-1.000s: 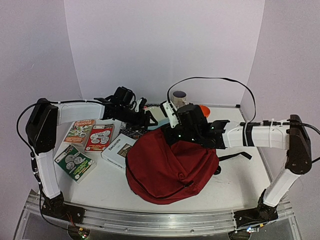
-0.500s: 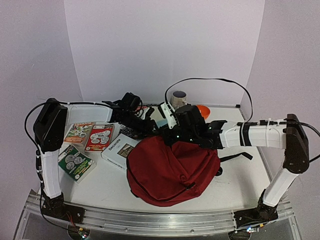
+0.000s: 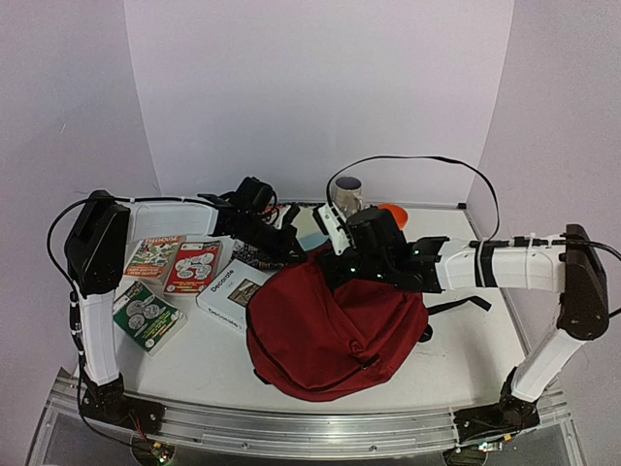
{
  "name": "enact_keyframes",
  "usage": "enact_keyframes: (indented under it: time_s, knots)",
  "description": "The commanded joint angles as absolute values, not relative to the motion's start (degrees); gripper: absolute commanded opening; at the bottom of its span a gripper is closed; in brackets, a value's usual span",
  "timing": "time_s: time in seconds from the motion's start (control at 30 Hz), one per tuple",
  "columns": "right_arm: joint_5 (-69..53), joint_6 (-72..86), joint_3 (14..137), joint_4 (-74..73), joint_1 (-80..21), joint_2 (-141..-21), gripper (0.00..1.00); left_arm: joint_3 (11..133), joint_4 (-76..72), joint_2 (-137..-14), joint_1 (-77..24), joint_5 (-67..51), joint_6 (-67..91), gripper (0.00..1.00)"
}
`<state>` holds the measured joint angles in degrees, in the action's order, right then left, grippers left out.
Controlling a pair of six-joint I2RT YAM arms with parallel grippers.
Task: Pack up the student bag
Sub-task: Zip the lower front pocket of the student bag.
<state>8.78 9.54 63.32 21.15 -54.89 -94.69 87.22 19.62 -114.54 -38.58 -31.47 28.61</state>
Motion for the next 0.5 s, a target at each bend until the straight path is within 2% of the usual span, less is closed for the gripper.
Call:
enact_keyframes:
  time_s: [0.0, 0.17, 0.2, 0.33, 0.47]
  knots:
    - [6.72, 11.5, 61.34, 19.89, -55.07, -89.93, 0.0, 89.39, 19.4, -112.26, -38.04, -28.46, 29.2, 0.0]
    - [5.9, 12.87, 58.67, 19.77, -55.32, -88.7, 0.0, 89.45, 19.41, -111.85, -37.9, -28.35, 29.08, 0.0]
    - [5.89, 12.97, 58.7, 19.77, -55.32, -88.86, 0.0, 89.4, 19.37, -111.81, -37.92, -28.73, 28.95, 0.05]
    - [6.52, 12.75, 59.7, 20.36, -55.32, -89.53, 0.0, 88.67, 19.38, -111.0, -37.97, -29.87, 27.7, 0.39]
    - [7.84, 11.64, 61.28, 20.65, -55.3, -90.04, 0.0, 86.72, 19.42, -108.91, -37.97, -30.97, 25.42, 0.6]
